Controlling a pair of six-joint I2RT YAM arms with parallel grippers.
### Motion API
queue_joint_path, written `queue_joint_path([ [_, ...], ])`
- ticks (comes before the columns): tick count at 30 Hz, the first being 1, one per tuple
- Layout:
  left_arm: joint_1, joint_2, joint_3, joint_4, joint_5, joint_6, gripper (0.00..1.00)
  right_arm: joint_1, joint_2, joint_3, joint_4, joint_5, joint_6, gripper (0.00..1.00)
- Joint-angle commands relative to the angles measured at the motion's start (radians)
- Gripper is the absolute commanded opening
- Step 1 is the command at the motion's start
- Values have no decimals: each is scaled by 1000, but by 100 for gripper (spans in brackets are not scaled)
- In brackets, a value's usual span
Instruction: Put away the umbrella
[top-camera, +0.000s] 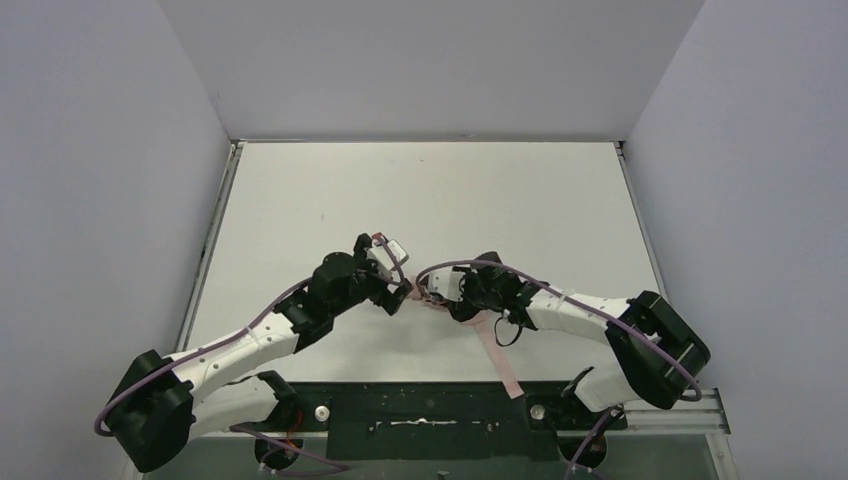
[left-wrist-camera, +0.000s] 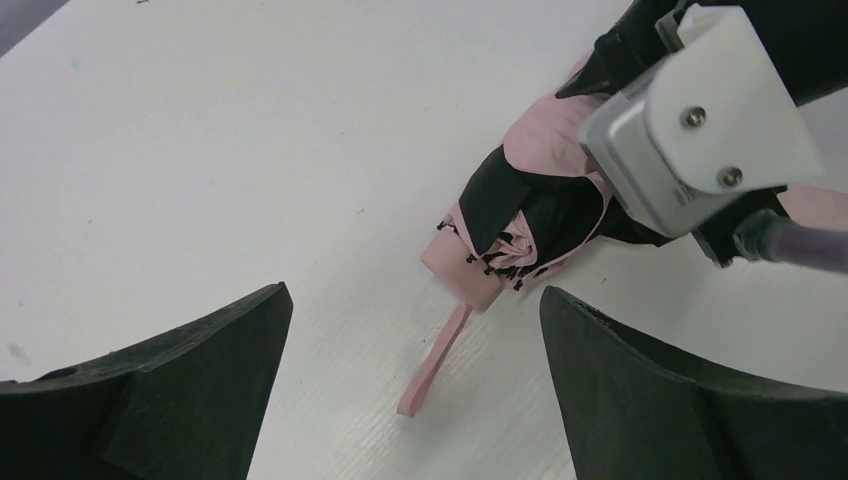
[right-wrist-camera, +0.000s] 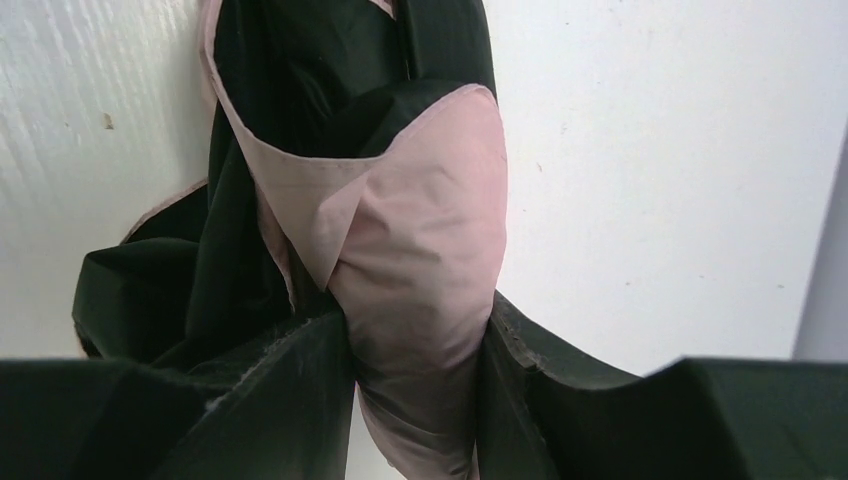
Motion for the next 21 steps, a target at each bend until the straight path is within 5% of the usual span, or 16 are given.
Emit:
queue_joint_path([
  [1, 34, 74, 103, -24, 151, -23, 94, 50, 1, -112, 103, 178, -61, 21],
  [10, 83, 313, 258, -22, 357, 46, 95, 145, -28, -182, 186, 221, -64, 19],
  [21, 183, 600, 493, -212, 809, 137, 95, 244, -29, -223, 236, 283, -27, 17],
])
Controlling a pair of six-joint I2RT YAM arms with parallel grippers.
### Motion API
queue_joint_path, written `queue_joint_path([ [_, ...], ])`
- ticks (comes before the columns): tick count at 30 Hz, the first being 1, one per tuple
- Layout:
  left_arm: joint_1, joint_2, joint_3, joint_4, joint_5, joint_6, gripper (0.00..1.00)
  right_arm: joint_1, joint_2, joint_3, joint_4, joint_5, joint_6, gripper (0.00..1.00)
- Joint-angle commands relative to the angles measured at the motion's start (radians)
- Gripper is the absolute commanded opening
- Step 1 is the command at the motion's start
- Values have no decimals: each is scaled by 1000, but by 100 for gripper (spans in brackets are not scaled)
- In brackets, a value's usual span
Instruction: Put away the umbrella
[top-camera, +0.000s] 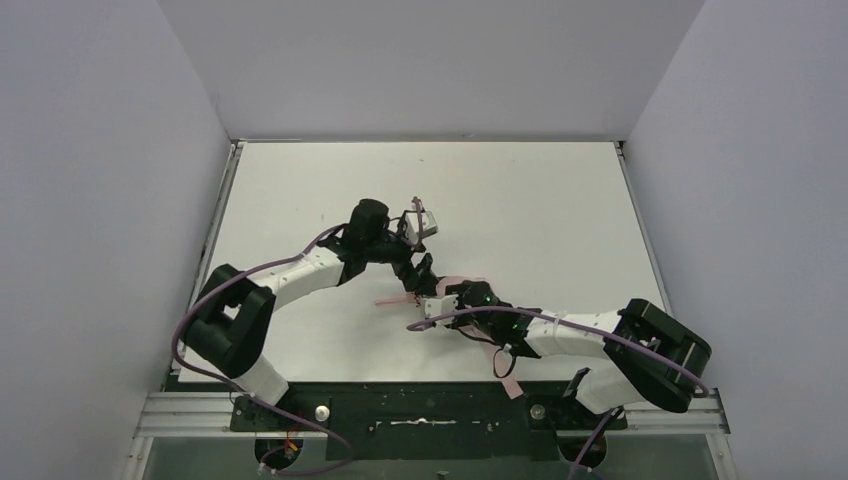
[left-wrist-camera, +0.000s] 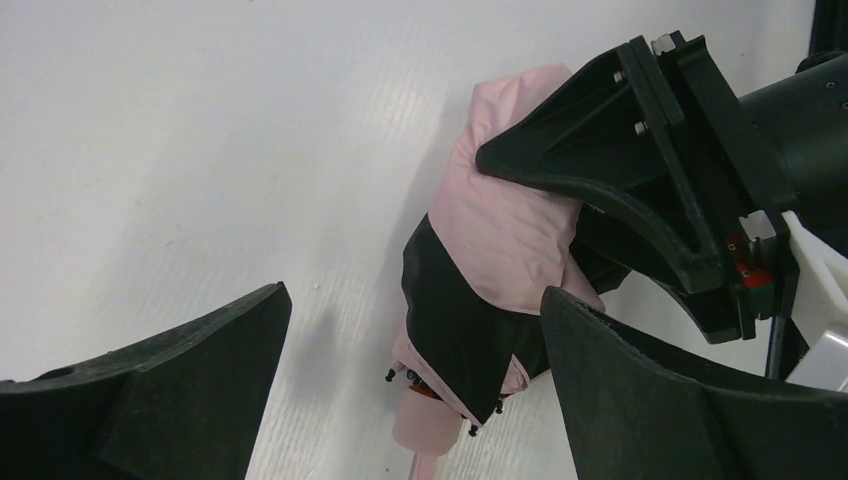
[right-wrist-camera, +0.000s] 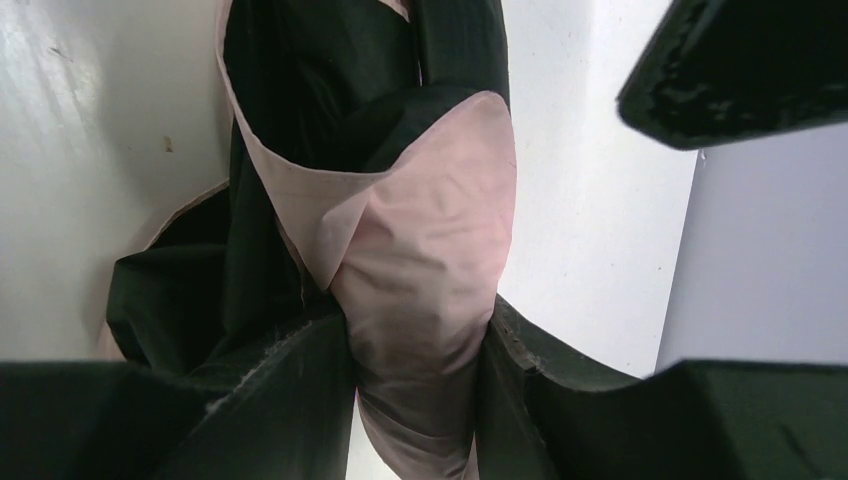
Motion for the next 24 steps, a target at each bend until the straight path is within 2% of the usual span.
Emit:
queue_joint_path([
  [1, 28, 89, 100, -139, 267, 94, 95, 33, 8, -34, -70, -6, 29, 17],
  [8, 21, 192, 159, -244, 286, 137, 95, 56, -4, -43, -62, 31, 33, 16],
  [12, 16, 232, 165, -242, 289, 132, 95, 61, -8, -42, -67, 41, 35, 17],
  [18, -11, 277, 161, -257, 185, 170, 94, 73, -12, -36, -36, 47, 52, 16],
  [21, -14, 290, 159, -246, 177, 162, 91, 89, 0, -28, -20, 53, 52, 16],
  [24, -19, 299, 164, -248, 168, 161, 80, 96, 16, -22, -3, 59, 56, 17],
])
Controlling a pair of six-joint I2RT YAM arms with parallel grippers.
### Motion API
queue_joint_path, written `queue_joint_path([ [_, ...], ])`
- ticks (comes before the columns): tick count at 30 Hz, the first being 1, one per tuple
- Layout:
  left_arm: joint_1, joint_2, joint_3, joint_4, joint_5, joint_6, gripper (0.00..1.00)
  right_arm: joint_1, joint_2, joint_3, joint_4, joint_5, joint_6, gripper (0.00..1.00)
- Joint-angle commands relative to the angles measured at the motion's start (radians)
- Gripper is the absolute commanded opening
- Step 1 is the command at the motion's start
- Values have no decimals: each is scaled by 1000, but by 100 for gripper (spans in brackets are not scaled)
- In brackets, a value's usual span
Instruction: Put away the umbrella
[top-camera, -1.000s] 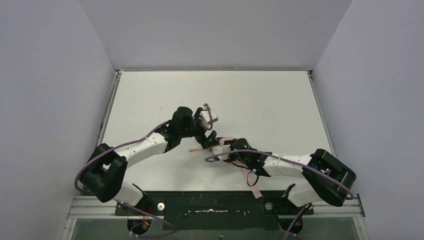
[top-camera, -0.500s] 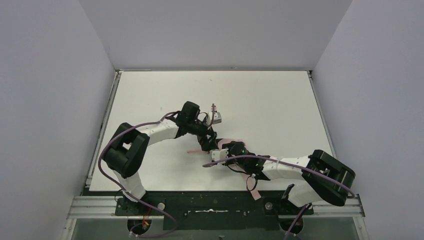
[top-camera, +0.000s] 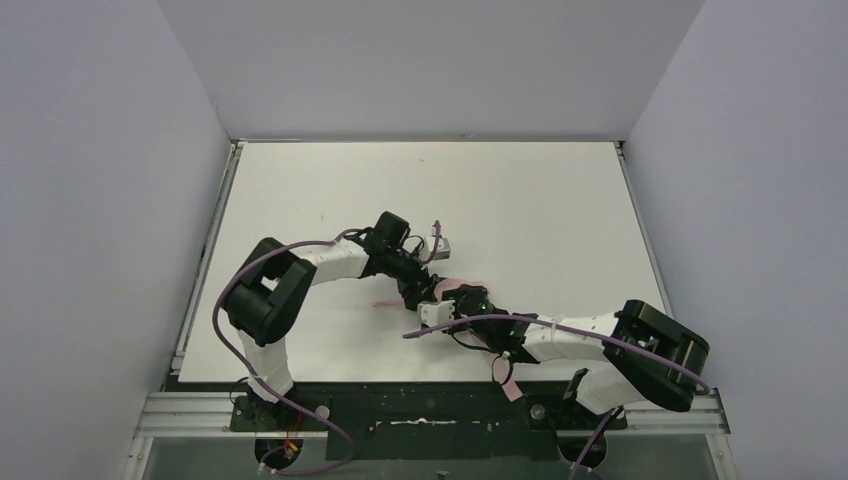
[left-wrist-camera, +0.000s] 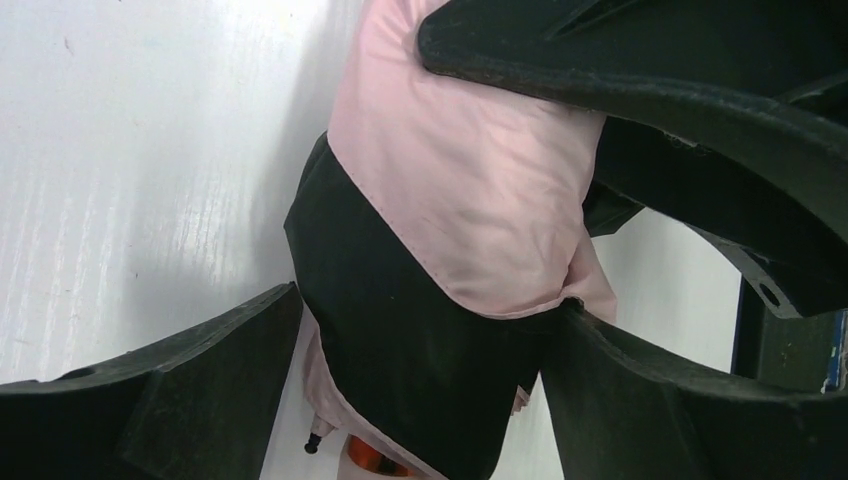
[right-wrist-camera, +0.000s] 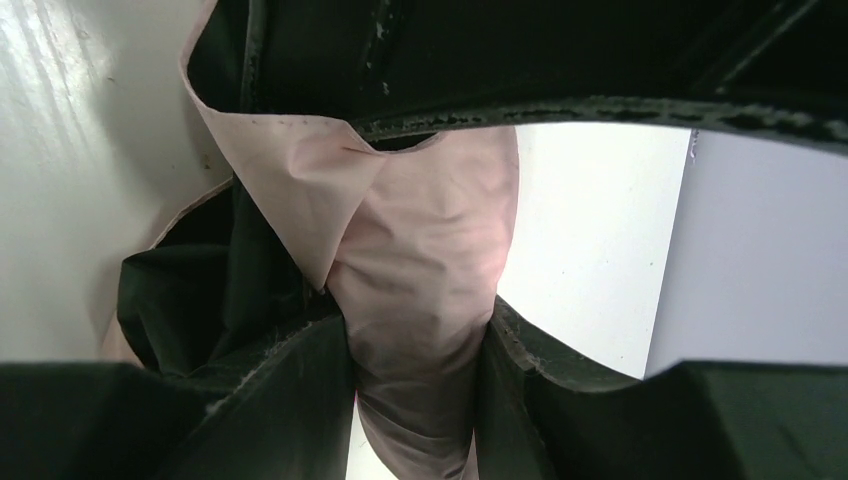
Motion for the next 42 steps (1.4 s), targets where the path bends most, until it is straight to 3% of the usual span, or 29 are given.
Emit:
queue_joint_path([
  [1, -6, 15, 37, -8, -19, 21, 75, 25, 20, -10, -12, -21, 27, 17],
  [7, -7, 3, 21, -2, -50, 32, 54, 29, 24, 0, -8, -18, 42, 20],
  [12, -8, -3, 26, -21, -78, 50, 23, 29, -23, 17, -35, -40, 78, 32],
  [18, -8, -13, 19, -15, -108, 58, 6, 29, -135, 59, -118, -86, 149, 49],
  [23, -8, -24, 11, -19, -117, 68, 0, 28, -281, 75, -161, -70, 270, 58],
  [28, -1, -42, -4, -15, -137, 64, 0, 27, -477, 84, -245, -2, 521, 63],
  [34, 1, -49, -8, -4, -146, 50, 0, 24, -545, 149, -500, 298, 1081, 60],
  [38, 1, -44, -9, -3, -149, 47, 0, 3, -512, 207, -746, 390, 1468, 61],
  [42, 0, -41, -3, -4, -153, 39, 0, -12, -511, 133, -692, 354, 1718, 61],
])
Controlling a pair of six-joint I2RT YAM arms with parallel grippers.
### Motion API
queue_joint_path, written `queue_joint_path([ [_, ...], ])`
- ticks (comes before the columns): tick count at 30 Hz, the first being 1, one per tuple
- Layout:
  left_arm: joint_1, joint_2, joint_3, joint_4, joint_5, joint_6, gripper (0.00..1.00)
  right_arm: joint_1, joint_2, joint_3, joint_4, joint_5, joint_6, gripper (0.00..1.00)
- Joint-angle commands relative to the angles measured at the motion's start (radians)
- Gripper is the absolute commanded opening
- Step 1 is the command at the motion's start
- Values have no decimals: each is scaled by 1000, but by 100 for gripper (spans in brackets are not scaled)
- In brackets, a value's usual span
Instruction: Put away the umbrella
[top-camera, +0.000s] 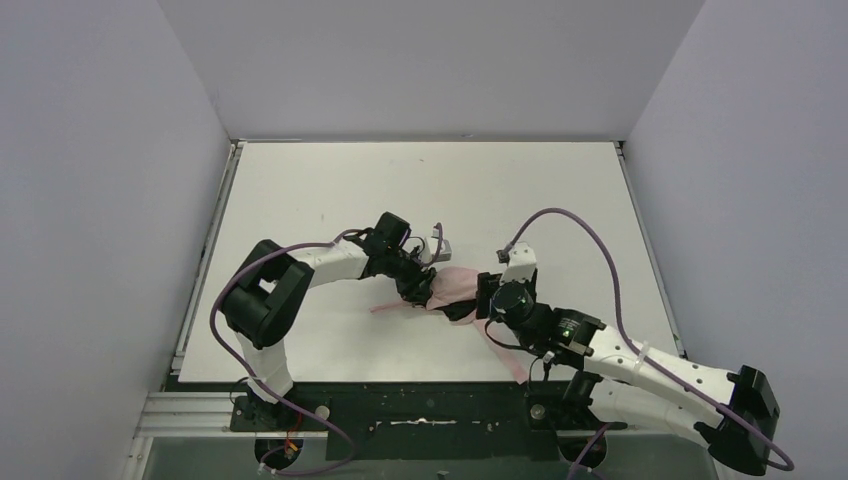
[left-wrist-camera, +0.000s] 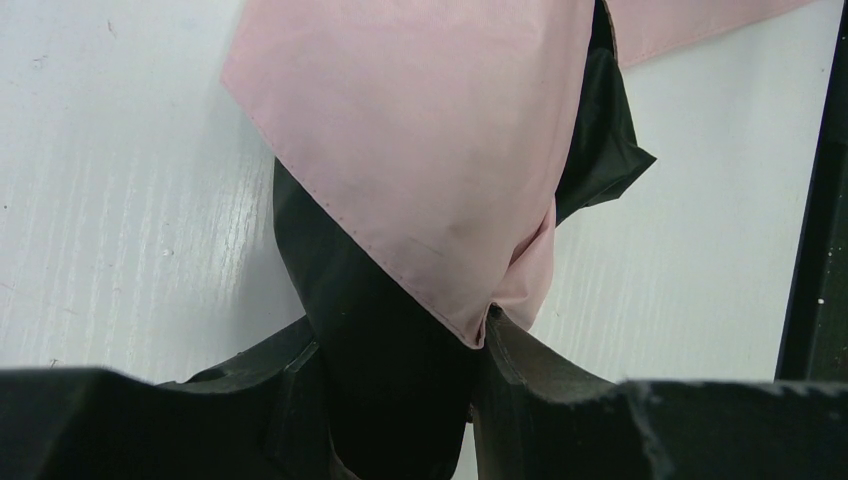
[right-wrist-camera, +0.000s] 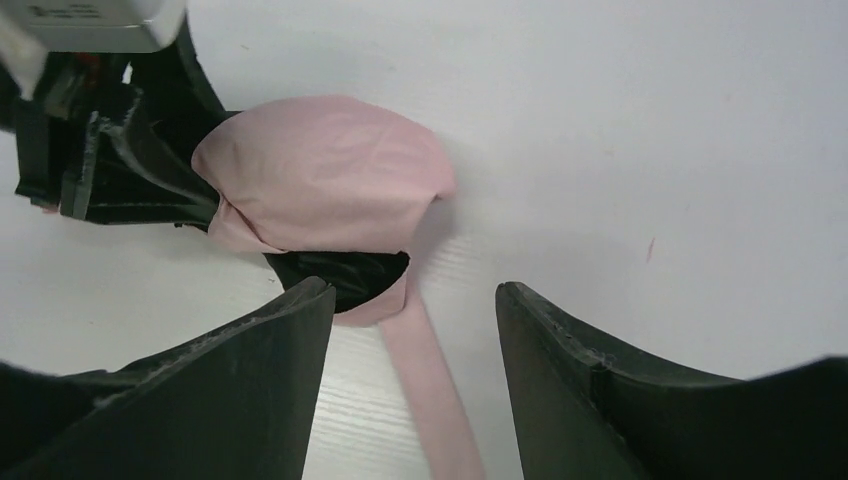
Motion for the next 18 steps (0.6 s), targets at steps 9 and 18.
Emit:
queue_joint_path([
  [9, 8, -19, -1, 17, -74, -4, 0, -173, 132, -132, 242, -227, 455, 60],
  [18, 8, -15, 1, 19, -74, -3, 0, -225, 272, -124, 332, -314, 411, 55],
])
